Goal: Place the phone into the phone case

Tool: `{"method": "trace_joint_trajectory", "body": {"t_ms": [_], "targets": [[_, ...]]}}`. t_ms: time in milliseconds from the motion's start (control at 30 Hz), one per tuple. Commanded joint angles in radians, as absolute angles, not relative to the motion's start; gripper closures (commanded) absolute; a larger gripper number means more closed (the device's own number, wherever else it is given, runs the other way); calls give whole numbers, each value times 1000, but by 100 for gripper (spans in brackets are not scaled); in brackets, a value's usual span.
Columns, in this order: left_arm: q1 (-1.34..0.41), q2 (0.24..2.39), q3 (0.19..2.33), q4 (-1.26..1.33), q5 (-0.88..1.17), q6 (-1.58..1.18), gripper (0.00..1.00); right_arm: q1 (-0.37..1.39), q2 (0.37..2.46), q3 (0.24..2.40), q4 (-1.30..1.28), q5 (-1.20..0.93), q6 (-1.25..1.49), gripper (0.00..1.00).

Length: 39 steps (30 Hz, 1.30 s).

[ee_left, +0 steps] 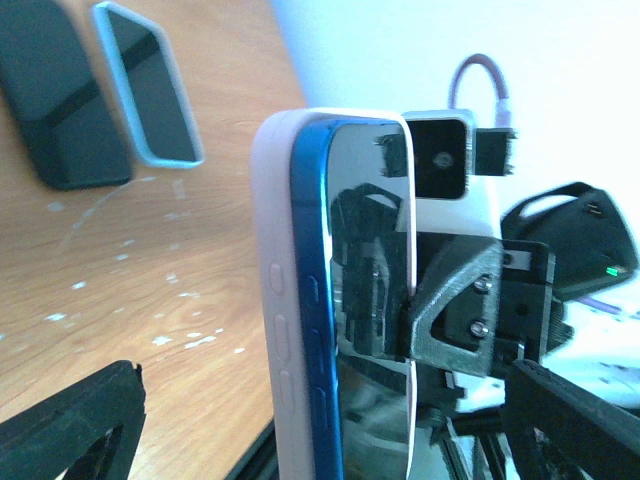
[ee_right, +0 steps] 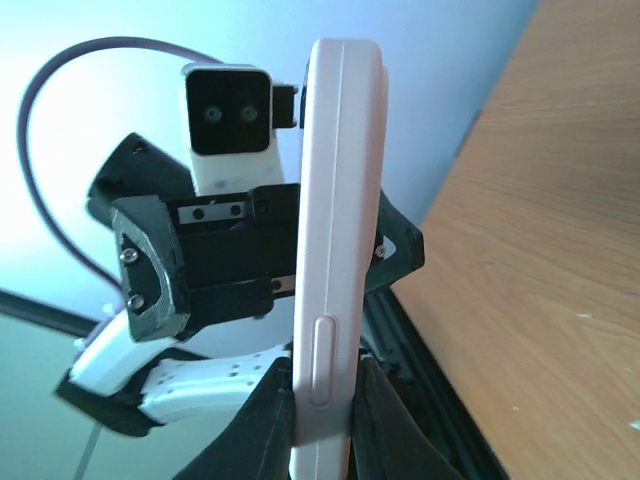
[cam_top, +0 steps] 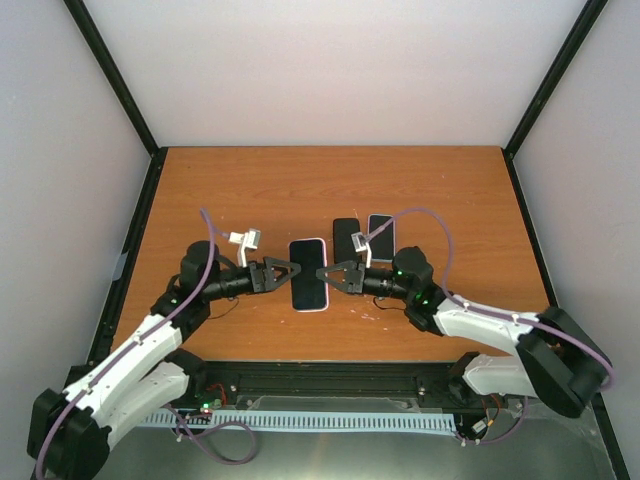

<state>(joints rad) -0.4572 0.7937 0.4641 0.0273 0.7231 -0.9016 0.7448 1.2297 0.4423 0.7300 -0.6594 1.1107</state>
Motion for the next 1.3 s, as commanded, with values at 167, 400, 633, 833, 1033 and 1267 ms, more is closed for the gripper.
{"method": "trace_joint_trajectory", "body": {"t_ms": [167,400,633,833,1033,1267], "targets": [[-448,657,440,424,955,-1056,17,739,1094,445,887,-783,1207,92],[-448,660,373,652,958,-1177,29,745,1158,393,1240,-827,1383,91],[-448,693,370,660,948,-1181,30,753,1216,374,1345,-830,1436,91],[-447,708,345,668,914,-1177,45,761,1222,373,1359,-835,1440,90],[-448,741,334,744,909,-1193,49,802,1253,391,1332,-824,1421,91],[-448,738,318,783,897,-1207,68,823,1272,404,1323,-822,1417,91]]}}
